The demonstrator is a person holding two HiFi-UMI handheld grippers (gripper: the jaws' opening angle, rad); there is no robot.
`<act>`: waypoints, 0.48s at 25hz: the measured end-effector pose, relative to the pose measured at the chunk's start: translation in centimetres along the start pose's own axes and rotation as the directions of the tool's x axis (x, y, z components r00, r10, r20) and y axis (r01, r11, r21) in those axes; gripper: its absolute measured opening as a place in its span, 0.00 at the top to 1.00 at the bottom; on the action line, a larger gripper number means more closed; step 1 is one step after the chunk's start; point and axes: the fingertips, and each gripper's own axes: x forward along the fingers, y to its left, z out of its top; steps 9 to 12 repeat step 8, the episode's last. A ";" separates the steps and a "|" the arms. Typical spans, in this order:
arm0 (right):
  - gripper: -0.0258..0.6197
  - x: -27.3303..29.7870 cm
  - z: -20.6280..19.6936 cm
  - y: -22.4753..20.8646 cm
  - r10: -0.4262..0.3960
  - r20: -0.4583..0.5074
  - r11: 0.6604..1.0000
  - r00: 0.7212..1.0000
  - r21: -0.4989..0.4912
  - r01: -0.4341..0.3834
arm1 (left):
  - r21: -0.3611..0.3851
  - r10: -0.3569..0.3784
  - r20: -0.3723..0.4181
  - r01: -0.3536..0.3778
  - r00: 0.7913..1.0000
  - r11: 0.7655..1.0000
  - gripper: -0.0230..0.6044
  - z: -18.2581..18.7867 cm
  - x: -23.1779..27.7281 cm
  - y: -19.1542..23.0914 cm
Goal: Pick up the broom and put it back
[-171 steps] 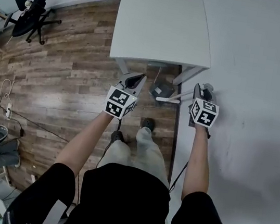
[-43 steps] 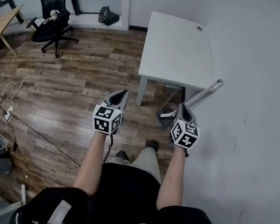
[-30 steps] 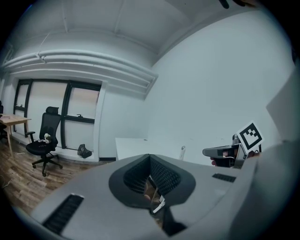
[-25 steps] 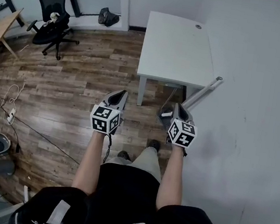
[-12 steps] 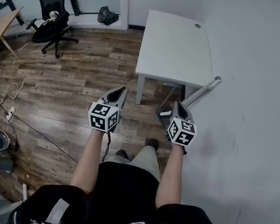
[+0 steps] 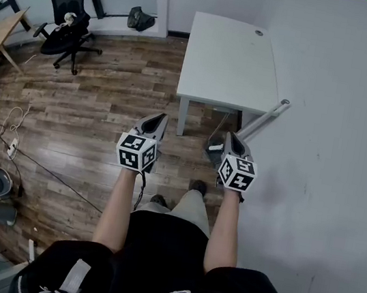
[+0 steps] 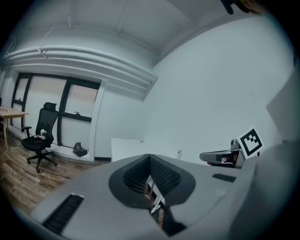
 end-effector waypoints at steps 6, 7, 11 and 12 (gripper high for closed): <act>0.92 0.3 -0.4 0.3 0.002 -0.006 1.000 1.000 -0.003 -0.002 | 0.001 -0.008 -0.012 0.008 1.000 1.000 0.95 -0.5 0.2 0.2; 0.92 0.3 -0.5 0.3 0.002 -0.008 1.000 1.000 -0.003 -0.002 | 0.000 -0.007 -0.014 0.007 1.000 1.000 0.95 -0.6 0.2 0.3; 0.92 0.4 -0.6 0.3 0.002 -0.009 1.000 1.000 -0.002 -0.002 | -0.001 -0.006 -0.016 0.006 1.000 1.000 0.95 -0.7 0.2 0.5; 0.92 0.4 -0.6 0.3 0.002 -0.009 1.000 1.000 -0.002 -0.002 | -0.001 -0.006 -0.016 0.006 1.000 1.000 0.95 -0.7 0.2 0.5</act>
